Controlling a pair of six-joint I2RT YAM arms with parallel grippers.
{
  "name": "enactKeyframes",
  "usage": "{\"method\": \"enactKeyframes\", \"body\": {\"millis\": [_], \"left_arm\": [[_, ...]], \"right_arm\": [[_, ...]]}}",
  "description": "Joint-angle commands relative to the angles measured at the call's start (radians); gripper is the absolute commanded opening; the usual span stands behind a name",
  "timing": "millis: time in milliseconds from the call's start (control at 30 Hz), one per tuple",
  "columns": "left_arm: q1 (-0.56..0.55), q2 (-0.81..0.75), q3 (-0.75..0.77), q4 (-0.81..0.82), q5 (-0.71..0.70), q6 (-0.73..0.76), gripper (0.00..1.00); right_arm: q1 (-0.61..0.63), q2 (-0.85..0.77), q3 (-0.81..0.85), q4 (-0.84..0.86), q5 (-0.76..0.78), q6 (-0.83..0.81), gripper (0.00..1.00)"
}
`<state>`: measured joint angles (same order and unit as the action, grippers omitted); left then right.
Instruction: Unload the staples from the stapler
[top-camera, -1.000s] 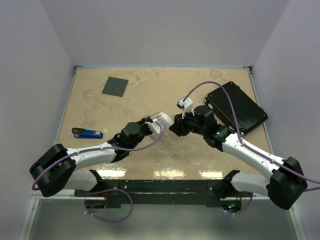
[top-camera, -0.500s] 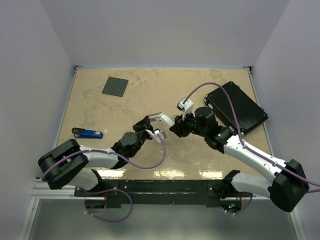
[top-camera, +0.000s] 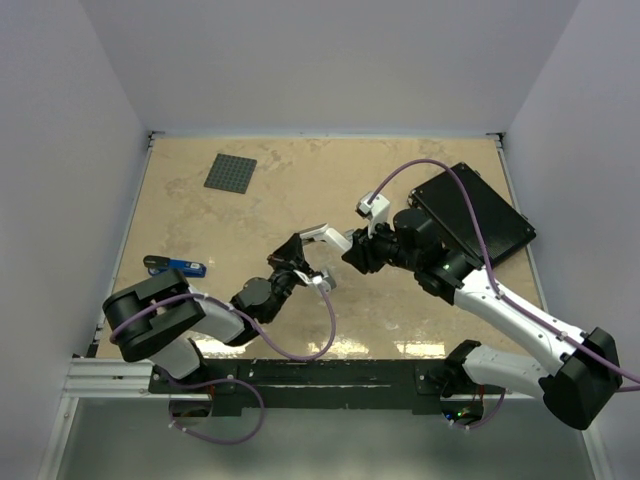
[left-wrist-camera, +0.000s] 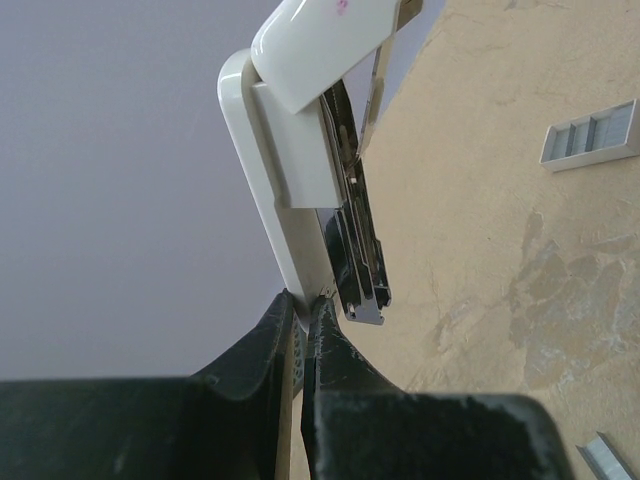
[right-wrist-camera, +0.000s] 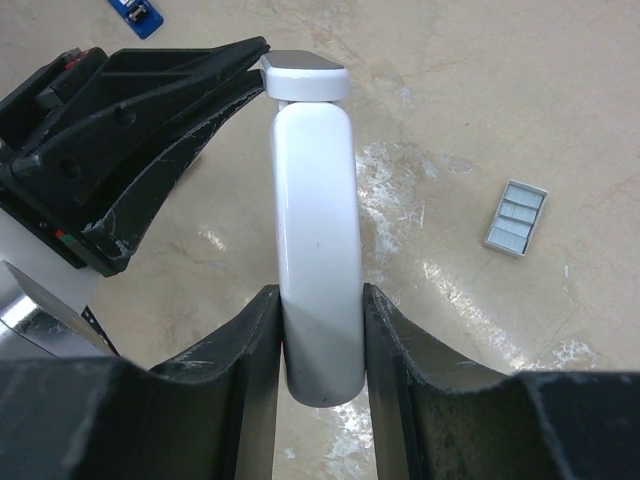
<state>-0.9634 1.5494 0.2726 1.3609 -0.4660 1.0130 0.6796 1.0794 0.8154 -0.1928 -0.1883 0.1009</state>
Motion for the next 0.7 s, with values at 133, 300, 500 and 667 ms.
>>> {"method": "enactKeyframes", "body": {"millis": [133, 300, 500, 667], "left_arm": [[0.037, -0.012, -0.024, -0.040, -0.312, 0.012, 0.00], [0.037, -0.066, -0.019, -0.085, -0.296, -0.016, 0.31], [0.035, -0.276, 0.020, -0.457, -0.148, -0.198, 0.81], [0.037, -0.390, 0.102, -0.767, -0.091, -0.304, 0.83]], "right_arm": [[-0.051, -0.026, 0.065, -0.020, 0.177, 0.051, 0.00], [-0.049, -0.026, 0.062, -0.045, 0.170, 0.088, 0.00], [-0.051, -0.029, 0.083, -0.071, 0.277, 0.152, 0.00], [-0.063, -0.012, 0.129, -0.117, 0.273, 0.239, 0.00]]}}
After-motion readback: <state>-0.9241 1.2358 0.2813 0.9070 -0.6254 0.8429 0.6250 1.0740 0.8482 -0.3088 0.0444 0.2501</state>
